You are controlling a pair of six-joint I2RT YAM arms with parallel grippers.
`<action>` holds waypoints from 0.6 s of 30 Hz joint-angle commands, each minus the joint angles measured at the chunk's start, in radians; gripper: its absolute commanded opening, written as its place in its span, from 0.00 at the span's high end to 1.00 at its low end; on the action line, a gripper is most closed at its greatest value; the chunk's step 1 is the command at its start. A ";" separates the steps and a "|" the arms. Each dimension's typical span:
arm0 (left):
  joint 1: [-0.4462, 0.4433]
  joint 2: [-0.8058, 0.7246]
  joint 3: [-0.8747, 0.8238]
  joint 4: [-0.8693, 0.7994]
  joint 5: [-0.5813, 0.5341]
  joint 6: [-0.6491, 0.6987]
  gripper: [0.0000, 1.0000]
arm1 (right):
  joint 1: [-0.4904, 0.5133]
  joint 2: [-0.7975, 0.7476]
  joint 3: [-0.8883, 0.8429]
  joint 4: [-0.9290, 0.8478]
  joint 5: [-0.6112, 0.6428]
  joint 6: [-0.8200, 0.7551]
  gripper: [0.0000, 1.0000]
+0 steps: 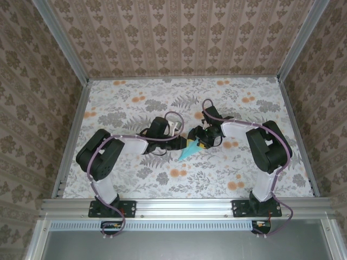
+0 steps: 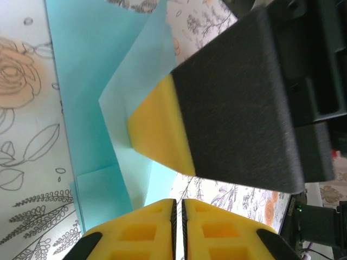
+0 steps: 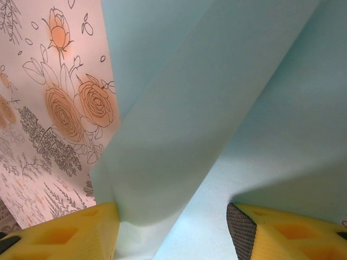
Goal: Fold a paper plane with a square sheet of paper (pick it up from the middle)
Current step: Fourth fold the wing at the center of the table.
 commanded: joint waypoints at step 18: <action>0.006 0.073 0.057 -0.118 -0.051 0.017 0.94 | -0.003 0.031 -0.089 -0.029 0.074 -0.037 0.45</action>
